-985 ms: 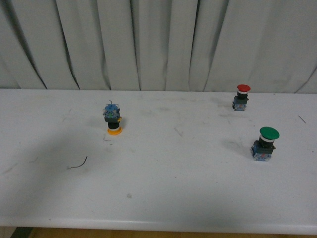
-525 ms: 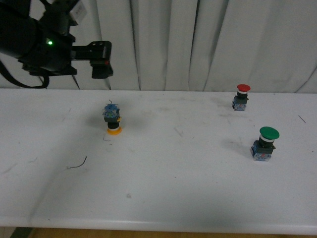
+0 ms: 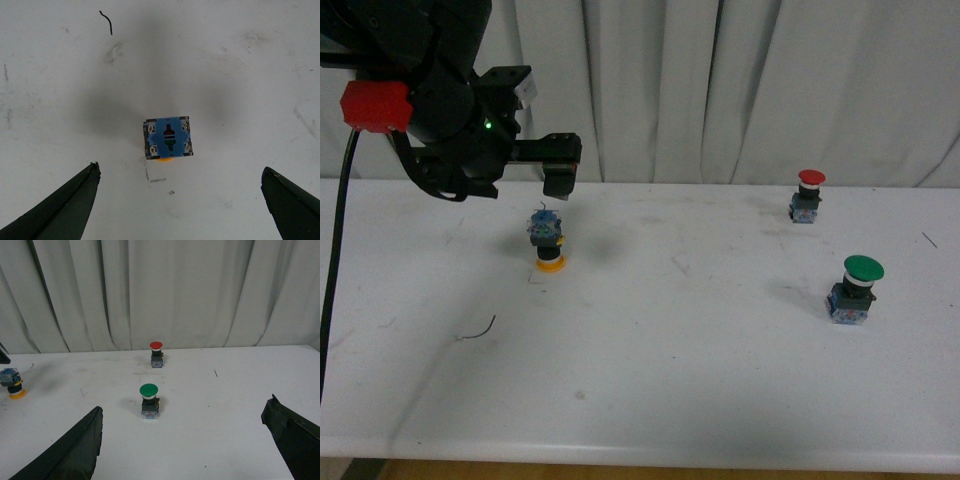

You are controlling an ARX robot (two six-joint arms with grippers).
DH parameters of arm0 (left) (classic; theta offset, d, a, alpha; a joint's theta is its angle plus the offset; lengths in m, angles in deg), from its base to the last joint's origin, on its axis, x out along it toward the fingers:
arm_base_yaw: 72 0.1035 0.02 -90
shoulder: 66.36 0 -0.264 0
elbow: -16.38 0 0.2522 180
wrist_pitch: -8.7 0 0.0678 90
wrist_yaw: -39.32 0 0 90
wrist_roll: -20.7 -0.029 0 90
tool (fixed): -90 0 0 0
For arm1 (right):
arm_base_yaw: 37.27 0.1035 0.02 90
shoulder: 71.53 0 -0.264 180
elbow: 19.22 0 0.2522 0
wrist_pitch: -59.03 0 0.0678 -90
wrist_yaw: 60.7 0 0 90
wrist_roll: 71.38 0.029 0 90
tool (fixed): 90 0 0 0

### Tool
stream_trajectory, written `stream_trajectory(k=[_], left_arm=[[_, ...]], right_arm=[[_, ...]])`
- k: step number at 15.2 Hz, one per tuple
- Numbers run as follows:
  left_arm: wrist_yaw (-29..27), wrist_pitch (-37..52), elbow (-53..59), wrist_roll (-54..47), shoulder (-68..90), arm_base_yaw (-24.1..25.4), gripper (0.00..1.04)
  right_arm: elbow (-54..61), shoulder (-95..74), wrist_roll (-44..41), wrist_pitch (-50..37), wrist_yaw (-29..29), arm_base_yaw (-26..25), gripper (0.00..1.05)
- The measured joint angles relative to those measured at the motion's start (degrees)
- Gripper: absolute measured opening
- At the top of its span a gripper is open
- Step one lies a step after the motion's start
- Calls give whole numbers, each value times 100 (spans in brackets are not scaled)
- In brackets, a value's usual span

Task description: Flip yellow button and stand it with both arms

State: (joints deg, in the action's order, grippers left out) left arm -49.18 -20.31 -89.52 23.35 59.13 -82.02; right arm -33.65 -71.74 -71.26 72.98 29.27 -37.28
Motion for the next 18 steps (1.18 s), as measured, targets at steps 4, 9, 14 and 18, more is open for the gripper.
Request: stream_trajectory(k=[4,9,14,18], left_arm=[[-269,286,-125,140,374,-46,98],[-793,614,-208,87,756,-33,98],[-739,680,-334,-4,920,-46,98],[-684,658,-404,-11,1014,-122,78]], right_arm=[[0,0,2,0,0,0,98],[0,0,2,0,0,0,98],[0,0,0,0,0,0,98],[0,0,2,0,0,0,98]])
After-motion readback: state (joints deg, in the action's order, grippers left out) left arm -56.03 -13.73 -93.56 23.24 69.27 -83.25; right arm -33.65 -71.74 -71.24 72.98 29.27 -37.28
